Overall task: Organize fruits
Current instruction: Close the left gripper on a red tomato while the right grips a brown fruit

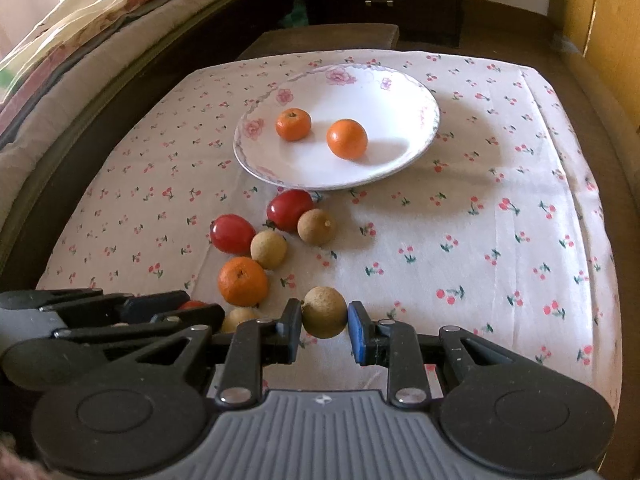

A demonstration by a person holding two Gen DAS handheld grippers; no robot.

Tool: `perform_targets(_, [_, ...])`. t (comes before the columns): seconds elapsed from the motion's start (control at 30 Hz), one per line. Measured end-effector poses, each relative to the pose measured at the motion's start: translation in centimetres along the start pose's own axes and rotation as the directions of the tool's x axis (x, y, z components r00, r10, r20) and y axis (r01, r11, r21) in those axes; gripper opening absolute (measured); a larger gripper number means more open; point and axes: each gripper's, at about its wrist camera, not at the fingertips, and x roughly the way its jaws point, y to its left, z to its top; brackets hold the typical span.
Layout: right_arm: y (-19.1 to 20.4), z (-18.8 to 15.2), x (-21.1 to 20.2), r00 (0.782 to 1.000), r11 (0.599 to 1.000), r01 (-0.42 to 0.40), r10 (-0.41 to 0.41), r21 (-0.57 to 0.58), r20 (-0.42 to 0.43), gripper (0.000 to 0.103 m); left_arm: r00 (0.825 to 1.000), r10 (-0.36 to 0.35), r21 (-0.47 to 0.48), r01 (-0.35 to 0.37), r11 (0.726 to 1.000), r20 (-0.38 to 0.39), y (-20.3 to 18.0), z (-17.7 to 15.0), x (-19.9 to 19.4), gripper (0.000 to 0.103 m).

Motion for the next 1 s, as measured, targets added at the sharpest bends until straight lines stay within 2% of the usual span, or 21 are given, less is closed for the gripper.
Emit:
perform_targets(0.4, [0.4,-1.7,-0.1,0.999,0.999,0.027,-0.027,-0.029,-0.025,0.027,1.0,0.01,0.018,-0.01,1.0,-0.014,-0.5,-0.7,-0.3,0.036])
perform_targets(0.73, [1.0,-1.4,0.7,0.999,0.998,0.029,-0.031,-0.056,-0.035,0.028,1.0,0.022,0.01,-0.022,1.0,-0.012,-0.4,-0.4,0.4,0.037])
perform_targets(1.0, [1.0,-1.4,0.2,0.999,0.998,0.038,-0.04,-0.059,-0.03,0.028,1.0,0.026,0.026,-0.025,0.999,-0.013,-0.6,-0.5,0.3,0.035])
